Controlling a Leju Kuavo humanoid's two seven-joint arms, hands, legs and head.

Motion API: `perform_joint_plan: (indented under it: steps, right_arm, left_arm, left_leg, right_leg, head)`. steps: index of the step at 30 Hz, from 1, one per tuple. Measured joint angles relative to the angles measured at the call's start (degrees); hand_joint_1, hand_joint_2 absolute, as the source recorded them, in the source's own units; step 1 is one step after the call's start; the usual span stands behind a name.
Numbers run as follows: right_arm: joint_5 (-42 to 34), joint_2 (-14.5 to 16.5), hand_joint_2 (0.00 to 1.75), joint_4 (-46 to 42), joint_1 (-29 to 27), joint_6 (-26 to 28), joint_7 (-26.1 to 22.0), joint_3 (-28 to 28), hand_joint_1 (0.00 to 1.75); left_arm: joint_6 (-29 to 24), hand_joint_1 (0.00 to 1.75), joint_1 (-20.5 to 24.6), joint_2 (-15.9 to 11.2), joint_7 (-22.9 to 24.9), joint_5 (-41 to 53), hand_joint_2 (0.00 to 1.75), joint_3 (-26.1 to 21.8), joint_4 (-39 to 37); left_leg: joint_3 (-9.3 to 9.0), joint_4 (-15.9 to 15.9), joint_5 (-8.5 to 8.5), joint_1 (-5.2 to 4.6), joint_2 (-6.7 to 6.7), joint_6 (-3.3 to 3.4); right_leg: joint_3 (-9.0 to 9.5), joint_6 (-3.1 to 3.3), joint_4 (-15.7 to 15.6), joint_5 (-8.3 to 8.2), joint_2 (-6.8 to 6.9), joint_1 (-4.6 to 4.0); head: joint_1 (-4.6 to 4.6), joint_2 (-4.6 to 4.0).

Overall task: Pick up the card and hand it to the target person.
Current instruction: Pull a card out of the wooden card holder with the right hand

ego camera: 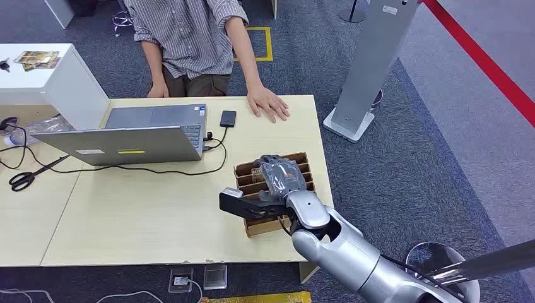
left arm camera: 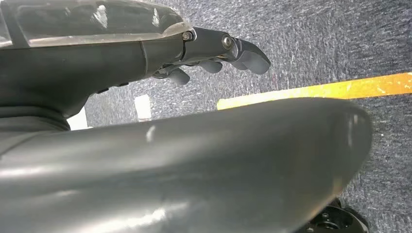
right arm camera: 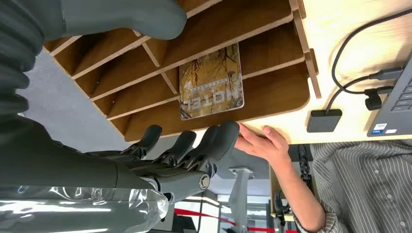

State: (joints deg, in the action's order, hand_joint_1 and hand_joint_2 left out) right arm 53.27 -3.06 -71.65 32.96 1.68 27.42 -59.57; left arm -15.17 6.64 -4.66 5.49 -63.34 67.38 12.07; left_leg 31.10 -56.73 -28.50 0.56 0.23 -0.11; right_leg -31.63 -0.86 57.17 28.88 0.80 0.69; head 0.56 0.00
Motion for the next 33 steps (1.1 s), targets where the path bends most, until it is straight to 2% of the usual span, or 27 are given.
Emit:
perform_joint_plan:
  steps: [3,8,13,15,27,31,33]
  right_arm:
    - [-0.20,0.00,1.75,0.19,0.01,0.04,-0.07,-0.16,0.66]
    - [-0.43,0.00,1.75,0.33,0.09,0.15,-0.14,-0.32,0.82]
    - [-0.48,0.00,1.75,0.40,0.09,0.17,0.00,-0.42,1.21]
    - [-0.48,0.00,1.75,0.41,0.09,0.19,0.10,-0.41,1.28]
    - [-0.48,0.00,1.75,0.52,0.21,0.90,0.19,-0.40,1.40]
    - [-0.47,0.00,1.75,0.58,0.25,1.11,0.19,-0.36,1.45]
    - [-0.46,0.00,1.75,0.59,0.26,1.25,0.20,-0.33,1.45]
  left_arm:
    - [0.01,0.00,0.00,0.00,0.00,-0.01,0.00,-0.01,0.00]
    - [0.02,0.00,0.00,0.00,0.00,-0.02,0.00,-0.02,0.00]
    - [0.02,0.00,0.00,0.00,0.00,-0.02,0.00,-0.01,0.00]
    - [0.02,0.00,0.00,0.00,0.00,-0.02,0.00,0.00,0.00]
    - [0.16,0.00,0.13,0.00,0.04,0.00,0.00,0.19,0.00]
    - [0.21,0.00,0.27,0.00,0.03,0.03,1.75,0.21,0.00]
    - [0.02,0.00,0.31,0.00,-0.08,0.22,1.75,0.22,0.00]
  left_leg:
    - [0.00,0.00,0.00,0.00,0.00,0.00]
    - [-0.01,0.00,0.00,0.00,0.00,0.00]
    - [-0.01,0.00,0.00,0.00,0.00,0.00]
    - [-0.01,0.00,0.00,0.00,0.00,0.00]
    - [-0.01,0.00,0.00,0.00,0.00,0.00]
    - [-0.01,0.00,0.00,0.00,0.00,0.00]
    - [-0.02,0.00,0.00,0.00,0.00,0.00]
  right_leg:
    - [0.00,0.00,0.00,0.00,0.00,0.00]
    - [0.01,0.00,0.00,0.00,0.00,0.00]
    - [0.00,0.00,0.00,0.00,0.00,0.00]
    - [0.00,0.00,0.00,0.00,0.00,0.00]
    - [0.00,0.00,0.00,0.00,0.00,0.00]
    - [0.00,0.00,0.00,0.00,0.00,0.00]
    - [0.00,0.00,0.00,0.00,0.00,0.00]
  head:
    - [-0.01,0.01]
    - [-0.01,0.00]
    - [0.00,0.00]
    - [-0.01,0.00]
    - [0.01,0.00]
    - [-0.01,0.00]
    - [-0.01,0.00]
